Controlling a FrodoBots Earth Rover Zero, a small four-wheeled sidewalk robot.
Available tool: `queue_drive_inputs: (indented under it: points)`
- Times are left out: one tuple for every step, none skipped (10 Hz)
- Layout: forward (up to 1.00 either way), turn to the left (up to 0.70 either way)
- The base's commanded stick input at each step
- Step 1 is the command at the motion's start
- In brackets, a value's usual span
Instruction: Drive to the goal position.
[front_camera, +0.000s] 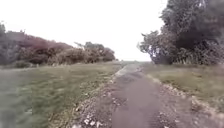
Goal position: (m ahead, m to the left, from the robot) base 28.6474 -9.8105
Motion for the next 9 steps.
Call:
queue_drive_inputs:
  points:
    - [1.0,-0.34]
    - [1.0,-0.23]
    - [1.0,-0.09]
    - [1.0,-0.02]
    - [1.0,0.0]
    - [1.0,0.0]
    - [1.0,0.0]
    - [1.0,0.0]
    - [1.0,0.0]
